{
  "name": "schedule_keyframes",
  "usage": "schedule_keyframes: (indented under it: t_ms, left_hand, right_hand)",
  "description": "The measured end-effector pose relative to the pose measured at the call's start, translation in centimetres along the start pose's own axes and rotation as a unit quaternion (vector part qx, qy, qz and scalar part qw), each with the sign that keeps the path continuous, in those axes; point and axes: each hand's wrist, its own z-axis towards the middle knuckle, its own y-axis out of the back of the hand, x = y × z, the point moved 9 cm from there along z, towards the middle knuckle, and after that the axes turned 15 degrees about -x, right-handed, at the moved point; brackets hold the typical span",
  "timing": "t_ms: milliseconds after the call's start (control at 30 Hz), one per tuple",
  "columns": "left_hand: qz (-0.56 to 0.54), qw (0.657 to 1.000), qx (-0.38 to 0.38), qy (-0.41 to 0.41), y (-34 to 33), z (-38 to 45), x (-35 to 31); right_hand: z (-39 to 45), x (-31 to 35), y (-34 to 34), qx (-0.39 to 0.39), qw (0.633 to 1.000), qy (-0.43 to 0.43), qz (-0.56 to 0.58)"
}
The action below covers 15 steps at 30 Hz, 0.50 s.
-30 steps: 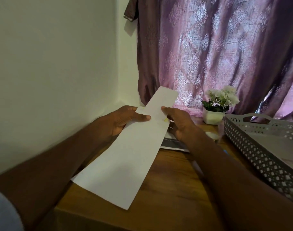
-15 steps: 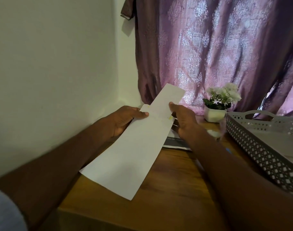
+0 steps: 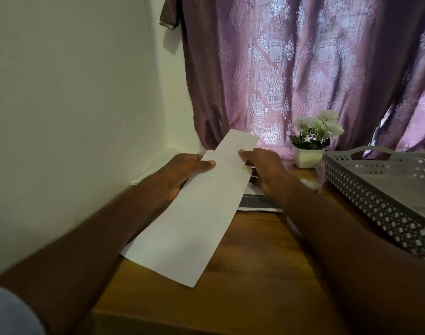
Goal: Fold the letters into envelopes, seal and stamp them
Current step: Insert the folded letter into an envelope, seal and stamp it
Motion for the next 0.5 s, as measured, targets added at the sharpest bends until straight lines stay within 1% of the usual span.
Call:
schedule_keyframes:
  t_ms: [100, 267, 400, 500]
  left_hand:
    - [-0.01, 1.0, 0.008, 0.009, 0.03, -0.31, 0.04]
    - [-0.029, 0.999, -0.008, 0.029, 0.41, -0.2, 0.01]
    - [-0.017, 0.999, -0.027, 0.022, 0.68, 0.0, -0.06]
    - [-0.017, 0.999, -0.023, 0.023, 0.58, -0.13, -0.03]
  right_hand:
    - [-0.59, -0.2, -0.7, 0.036, 0.999, -0.008, -0.012]
    - [-0.15, 0.34, -0.22, 0.002, 0.999, -0.009, 0.033]
    - [-0.04, -0.05, -0.12, 0.018, 0.999, -0.017, 0.022]
    - [-0.09, -0.13, -0.23, 0.028, 0.999, -0.017, 0.017]
